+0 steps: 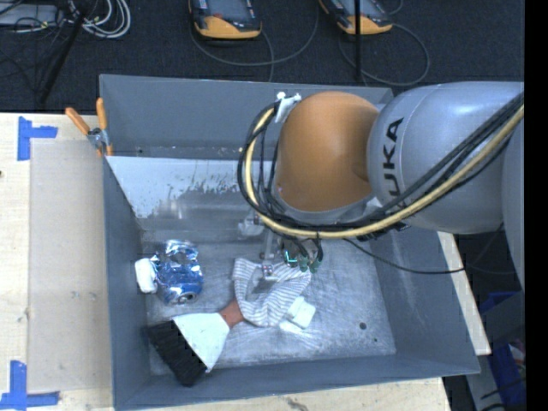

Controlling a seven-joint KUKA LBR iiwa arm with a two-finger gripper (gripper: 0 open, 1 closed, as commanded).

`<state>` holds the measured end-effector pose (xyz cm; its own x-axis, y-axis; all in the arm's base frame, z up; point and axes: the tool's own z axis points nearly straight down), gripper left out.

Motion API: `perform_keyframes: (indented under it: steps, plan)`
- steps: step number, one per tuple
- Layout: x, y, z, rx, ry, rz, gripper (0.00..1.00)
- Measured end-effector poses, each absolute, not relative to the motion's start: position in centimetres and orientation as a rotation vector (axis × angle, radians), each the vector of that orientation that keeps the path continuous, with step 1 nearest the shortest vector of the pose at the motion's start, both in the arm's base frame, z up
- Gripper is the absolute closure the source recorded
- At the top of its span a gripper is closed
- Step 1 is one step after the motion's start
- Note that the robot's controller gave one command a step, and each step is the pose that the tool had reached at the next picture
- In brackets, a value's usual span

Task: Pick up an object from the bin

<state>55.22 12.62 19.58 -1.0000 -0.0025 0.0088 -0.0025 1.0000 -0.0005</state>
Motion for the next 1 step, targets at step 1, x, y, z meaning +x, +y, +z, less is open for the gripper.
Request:
perform_keyframes:
  steps: [1]
  plan:
    - [55.39,12.55,20.04,-0.002,-3.14,-0.001,0.0]
